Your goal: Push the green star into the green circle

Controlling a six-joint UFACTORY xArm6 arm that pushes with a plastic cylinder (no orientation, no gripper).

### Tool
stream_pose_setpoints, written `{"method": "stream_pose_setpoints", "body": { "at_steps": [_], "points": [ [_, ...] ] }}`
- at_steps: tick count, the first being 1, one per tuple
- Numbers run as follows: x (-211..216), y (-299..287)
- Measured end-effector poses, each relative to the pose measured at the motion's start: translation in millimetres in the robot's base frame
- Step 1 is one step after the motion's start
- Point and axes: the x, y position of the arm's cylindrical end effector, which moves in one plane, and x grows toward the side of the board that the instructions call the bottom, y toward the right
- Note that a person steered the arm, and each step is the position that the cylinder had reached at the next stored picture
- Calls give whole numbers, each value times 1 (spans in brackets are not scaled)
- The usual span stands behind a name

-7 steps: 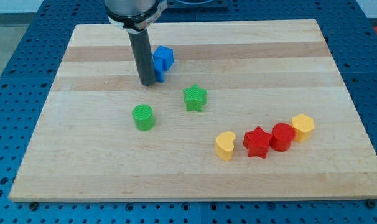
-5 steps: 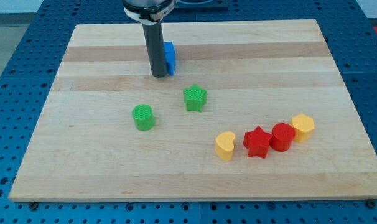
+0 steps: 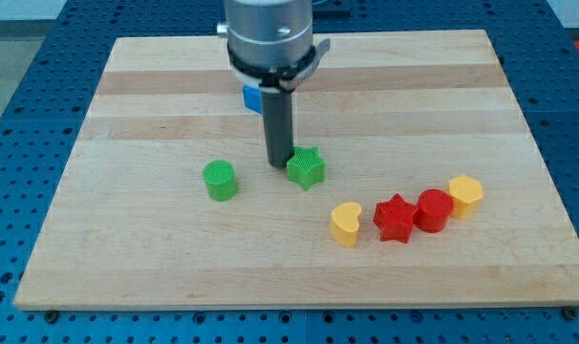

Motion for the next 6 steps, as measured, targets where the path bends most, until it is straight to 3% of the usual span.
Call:
{"method": "stream_pose_setpoints", "body": {
  "at_steps": [1, 3, 6],
  "points": [
    [-16, 43],
    [36, 55],
    [20, 63]
  ]
}}
